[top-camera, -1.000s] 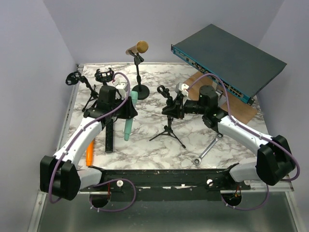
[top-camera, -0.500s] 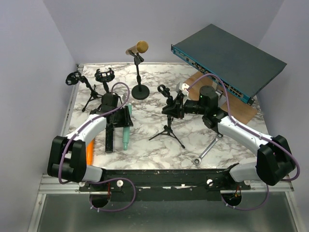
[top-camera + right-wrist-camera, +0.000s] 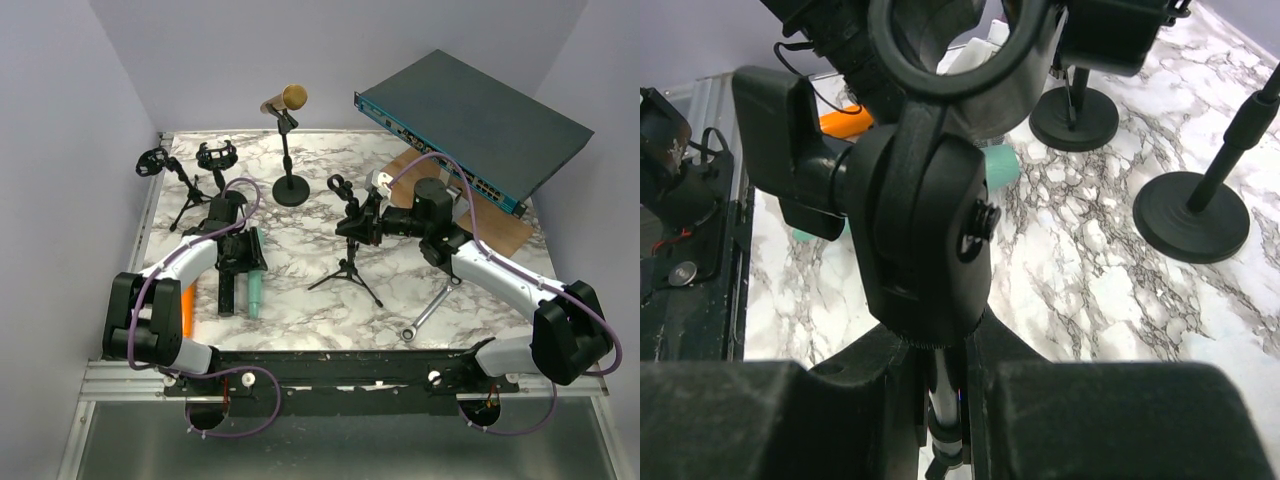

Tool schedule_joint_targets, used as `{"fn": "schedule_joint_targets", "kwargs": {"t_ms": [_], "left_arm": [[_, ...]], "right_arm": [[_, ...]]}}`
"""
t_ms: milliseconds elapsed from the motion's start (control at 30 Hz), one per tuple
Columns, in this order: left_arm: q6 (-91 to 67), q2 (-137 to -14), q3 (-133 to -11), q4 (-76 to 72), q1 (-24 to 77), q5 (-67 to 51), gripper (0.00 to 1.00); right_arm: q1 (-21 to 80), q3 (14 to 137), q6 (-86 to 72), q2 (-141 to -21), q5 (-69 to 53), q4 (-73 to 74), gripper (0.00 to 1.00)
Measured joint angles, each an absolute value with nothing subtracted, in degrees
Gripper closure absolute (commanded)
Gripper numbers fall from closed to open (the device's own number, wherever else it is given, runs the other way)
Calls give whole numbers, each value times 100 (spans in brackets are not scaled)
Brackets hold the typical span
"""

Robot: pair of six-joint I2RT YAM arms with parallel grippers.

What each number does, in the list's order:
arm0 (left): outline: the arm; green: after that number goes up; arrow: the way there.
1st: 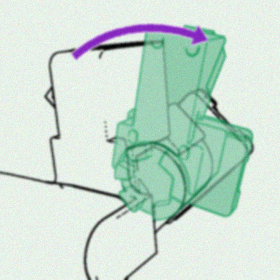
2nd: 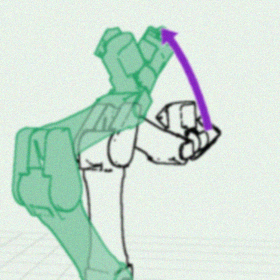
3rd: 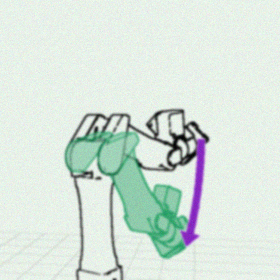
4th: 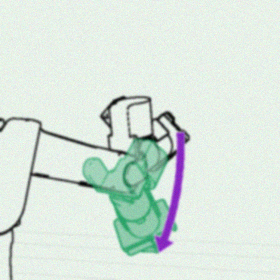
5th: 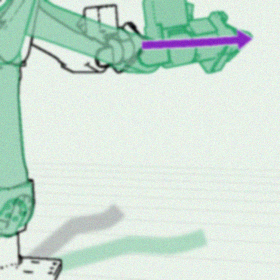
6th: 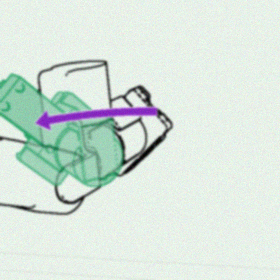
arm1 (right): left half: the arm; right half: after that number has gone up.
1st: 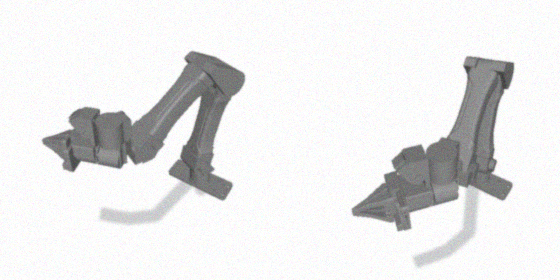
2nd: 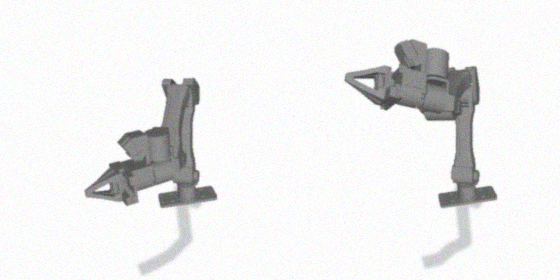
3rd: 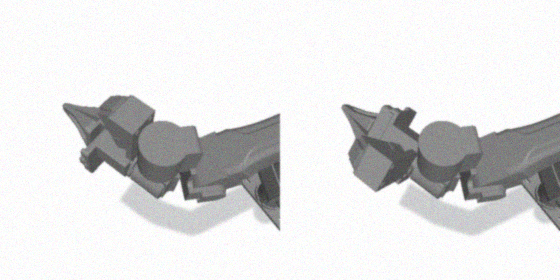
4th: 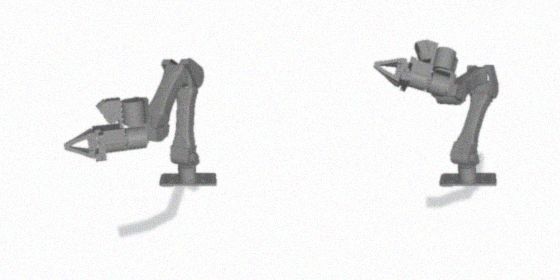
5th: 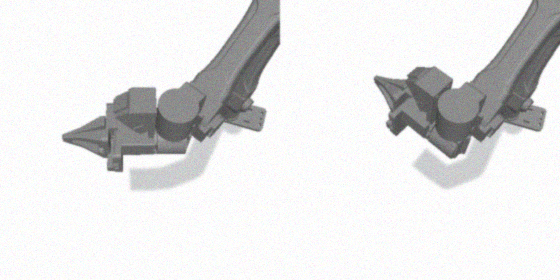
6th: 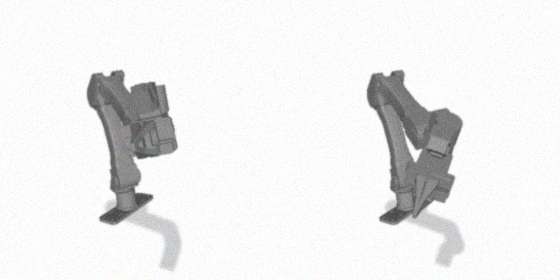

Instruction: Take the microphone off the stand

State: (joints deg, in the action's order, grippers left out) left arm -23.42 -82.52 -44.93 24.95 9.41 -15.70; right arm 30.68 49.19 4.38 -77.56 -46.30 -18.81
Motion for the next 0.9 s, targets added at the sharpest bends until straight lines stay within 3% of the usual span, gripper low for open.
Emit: {"fn": "schedule_joint_targets", "kwargs": {"t_ms": [400, 667, 900], "left_arm": [[-2182, -8510, -4556, 2939, 646, -1581, 45], [-1872, -8477, -5057, 3336, 633, -1658, 19], [-1424, -7848, -5535, 3658, 633, -1894, 15]], "right_arm": [[3068, 4923, 410, -7756, -4628, -1863, 99], [3065, 4995, 384, -7756, -4628, -1750, 99], [3068, 5288, 213, -7756, -4661, -1531, 99]]}}
